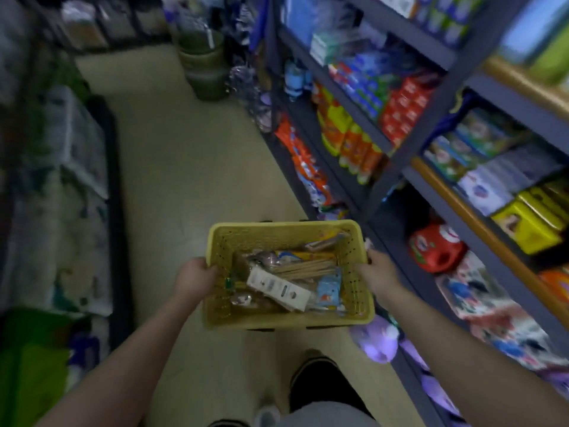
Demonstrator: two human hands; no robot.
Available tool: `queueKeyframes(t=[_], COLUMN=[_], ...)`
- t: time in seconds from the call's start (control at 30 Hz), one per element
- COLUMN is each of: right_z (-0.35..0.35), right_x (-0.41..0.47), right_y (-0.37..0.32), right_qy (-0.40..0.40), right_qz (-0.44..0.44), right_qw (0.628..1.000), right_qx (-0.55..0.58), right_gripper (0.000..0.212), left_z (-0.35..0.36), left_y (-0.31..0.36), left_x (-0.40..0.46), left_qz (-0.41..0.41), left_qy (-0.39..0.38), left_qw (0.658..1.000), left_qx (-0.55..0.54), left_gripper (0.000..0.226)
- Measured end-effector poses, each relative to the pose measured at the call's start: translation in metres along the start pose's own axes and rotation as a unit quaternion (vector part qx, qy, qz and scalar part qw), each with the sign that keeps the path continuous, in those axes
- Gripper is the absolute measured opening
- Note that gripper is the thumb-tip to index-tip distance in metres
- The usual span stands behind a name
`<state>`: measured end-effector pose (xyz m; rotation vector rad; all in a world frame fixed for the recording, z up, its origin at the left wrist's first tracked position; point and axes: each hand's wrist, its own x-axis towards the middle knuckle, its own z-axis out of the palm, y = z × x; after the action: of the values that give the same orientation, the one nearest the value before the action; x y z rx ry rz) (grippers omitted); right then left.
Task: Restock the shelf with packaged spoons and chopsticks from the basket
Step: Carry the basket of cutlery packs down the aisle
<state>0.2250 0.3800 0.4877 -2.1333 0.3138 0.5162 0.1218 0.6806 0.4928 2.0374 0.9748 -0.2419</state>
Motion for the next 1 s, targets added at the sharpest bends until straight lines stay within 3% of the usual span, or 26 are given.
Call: queueKeyframes(t=[0.07, 0.37, 0.43, 0.67, 0.8, 0.93, 1.0], right_z=[0.022, 0.130, 0.150, 0.248, 0.313, 0.364, 0.388], right_x=[0.031, 0.246, 0.276, 0.388, 0.451, 0.503, 0.537], right_y=[-0.048, -0.243, -0.302, -0.478, -0.556, -0.645, -0.687], right_qy=[-0.018, -0.098, -0.110, -0.114, -0.105, -0.092, -0.073], right_qz=[-0.018, -0.090, -0.105, -0.178, -0.180, -0.135, -0.121], right_qw=[1.000, 0.987, 0.984, 0.964, 0.964, 0.975, 0.979], right_qx=[-0.001, -0.090, -0.097, -0.161, -0.167, -0.153, -0.150], right_gripper=[0.014, 0.027, 0.019, 0.022, 0.008, 0.035, 0.036], left_z=[-0.023, -0.125, -0.154, -0.253, -0.312, -0.379, -0.410], left_y=[0.011, 0.087, 0.106, 0.137, 0.152, 0.182, 0.200], left_x=[0.043, 0.244, 0.288, 0.466, 0.579, 0.681, 0.736], left_qz=[-0.006, -0.052, -0.050, -0.022, -0.024, -0.029, -0.032], left_qy=[0.009, 0.043, 0.067, 0.138, 0.129, 0.105, 0.106], left_qw=[1.000, 0.992, 0.989, 0.979, 0.976, 0.980, 0.984], left_qx=[-0.009, -0.111, -0.126, -0.149, -0.172, -0.164, -0.143], left_gripper=[0.021, 0.017, 0.017, 0.020, 0.022, 0.018, 0.017])
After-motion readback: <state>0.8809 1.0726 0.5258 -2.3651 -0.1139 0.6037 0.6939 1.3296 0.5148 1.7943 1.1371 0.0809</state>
